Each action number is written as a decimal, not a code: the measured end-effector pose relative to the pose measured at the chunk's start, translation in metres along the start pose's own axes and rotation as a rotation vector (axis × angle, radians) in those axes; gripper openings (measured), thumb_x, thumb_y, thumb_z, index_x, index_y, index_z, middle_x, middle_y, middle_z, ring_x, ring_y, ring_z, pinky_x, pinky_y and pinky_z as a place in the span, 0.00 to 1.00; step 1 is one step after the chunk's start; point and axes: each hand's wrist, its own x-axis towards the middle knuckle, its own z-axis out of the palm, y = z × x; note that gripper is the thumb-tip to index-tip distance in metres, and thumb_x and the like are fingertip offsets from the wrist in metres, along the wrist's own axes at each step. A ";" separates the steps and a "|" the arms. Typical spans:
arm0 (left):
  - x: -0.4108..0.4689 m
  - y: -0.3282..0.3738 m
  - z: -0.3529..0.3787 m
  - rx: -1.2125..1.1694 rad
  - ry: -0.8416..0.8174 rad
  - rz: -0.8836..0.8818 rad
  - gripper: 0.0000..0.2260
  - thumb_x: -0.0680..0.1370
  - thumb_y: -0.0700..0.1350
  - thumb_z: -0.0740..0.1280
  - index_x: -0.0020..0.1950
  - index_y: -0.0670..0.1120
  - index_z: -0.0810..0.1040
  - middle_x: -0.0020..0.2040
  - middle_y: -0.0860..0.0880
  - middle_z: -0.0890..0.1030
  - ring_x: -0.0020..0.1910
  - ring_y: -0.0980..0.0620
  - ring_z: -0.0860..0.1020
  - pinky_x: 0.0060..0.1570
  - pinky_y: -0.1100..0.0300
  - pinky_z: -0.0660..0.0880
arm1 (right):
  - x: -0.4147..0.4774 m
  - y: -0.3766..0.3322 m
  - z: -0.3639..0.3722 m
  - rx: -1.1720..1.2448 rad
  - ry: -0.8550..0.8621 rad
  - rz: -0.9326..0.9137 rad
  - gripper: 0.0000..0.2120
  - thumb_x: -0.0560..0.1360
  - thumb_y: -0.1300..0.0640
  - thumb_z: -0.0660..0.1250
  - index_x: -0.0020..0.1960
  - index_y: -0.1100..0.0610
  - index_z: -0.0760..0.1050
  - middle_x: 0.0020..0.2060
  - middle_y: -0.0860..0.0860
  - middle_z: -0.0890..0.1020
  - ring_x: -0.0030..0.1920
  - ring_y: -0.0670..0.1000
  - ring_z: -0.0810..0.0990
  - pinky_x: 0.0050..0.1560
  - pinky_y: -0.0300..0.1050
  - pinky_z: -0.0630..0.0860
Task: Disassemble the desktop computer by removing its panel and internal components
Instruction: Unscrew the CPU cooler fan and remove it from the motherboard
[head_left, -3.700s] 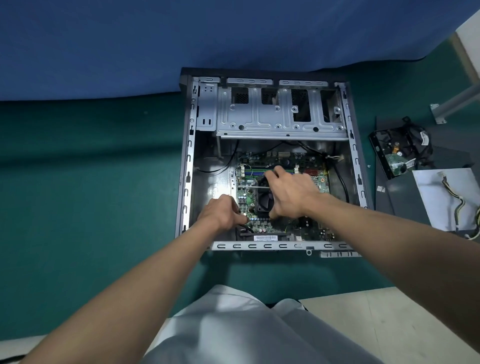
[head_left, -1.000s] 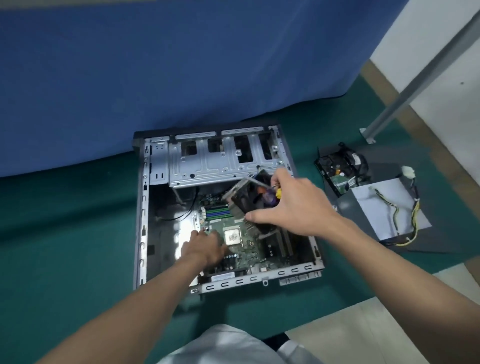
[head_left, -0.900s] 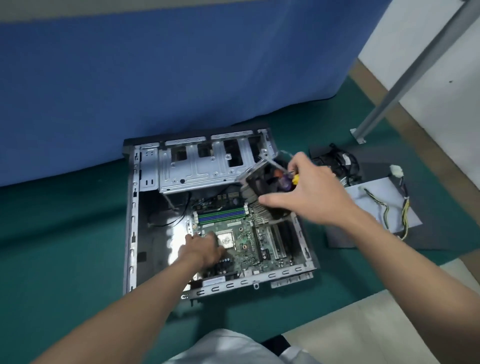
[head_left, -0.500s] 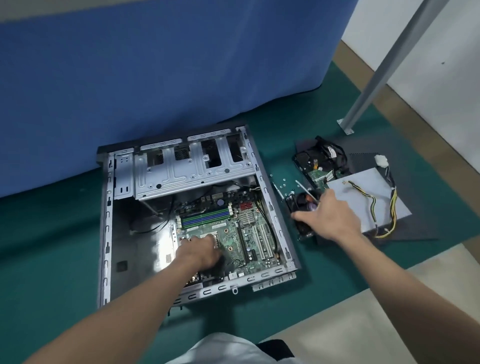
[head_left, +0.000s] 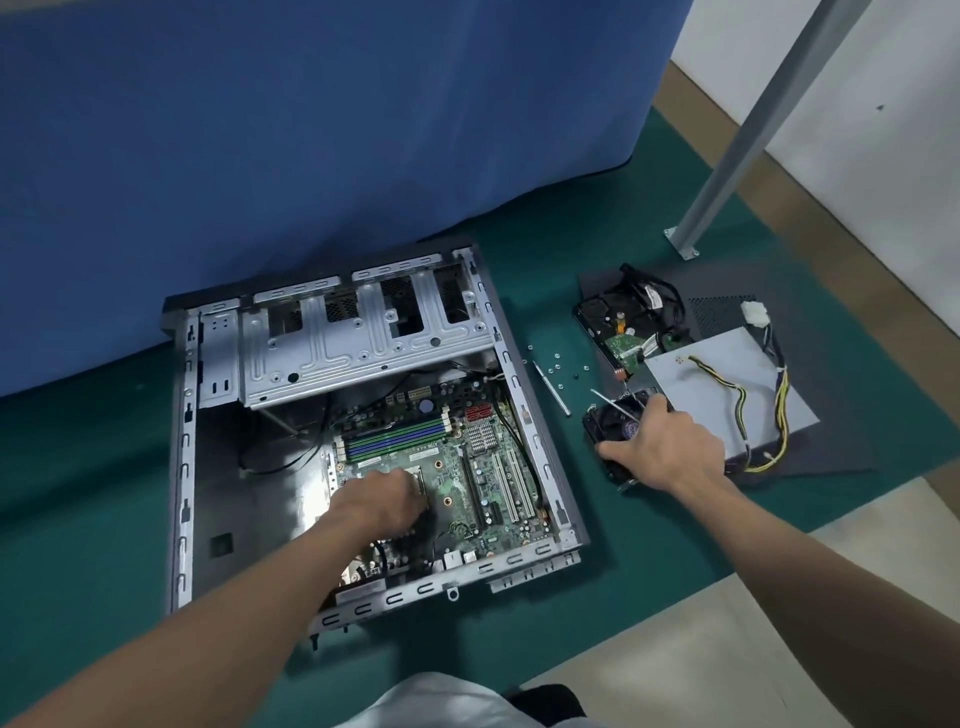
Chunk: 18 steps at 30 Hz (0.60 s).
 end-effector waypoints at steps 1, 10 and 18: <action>0.000 -0.001 -0.001 -0.002 -0.001 0.010 0.16 0.82 0.56 0.55 0.60 0.49 0.76 0.57 0.46 0.79 0.44 0.49 0.71 0.41 0.59 0.67 | 0.002 0.000 0.000 -0.009 -0.002 -0.001 0.34 0.62 0.31 0.68 0.51 0.55 0.62 0.44 0.55 0.80 0.46 0.60 0.80 0.38 0.48 0.69; 0.007 -0.015 -0.003 -0.029 0.016 0.004 0.17 0.81 0.58 0.57 0.62 0.52 0.75 0.56 0.47 0.79 0.47 0.48 0.74 0.44 0.56 0.70 | 0.022 0.006 -0.008 -0.009 -0.098 0.015 0.39 0.65 0.31 0.68 0.61 0.57 0.58 0.55 0.60 0.76 0.53 0.62 0.77 0.44 0.53 0.70; 0.013 -0.036 -0.006 -0.111 0.108 -0.005 0.19 0.79 0.61 0.60 0.64 0.53 0.76 0.53 0.48 0.80 0.49 0.47 0.77 0.45 0.57 0.71 | -0.012 -0.029 -0.021 0.109 0.141 0.005 0.31 0.77 0.37 0.55 0.68 0.60 0.55 0.58 0.63 0.66 0.46 0.67 0.77 0.40 0.54 0.67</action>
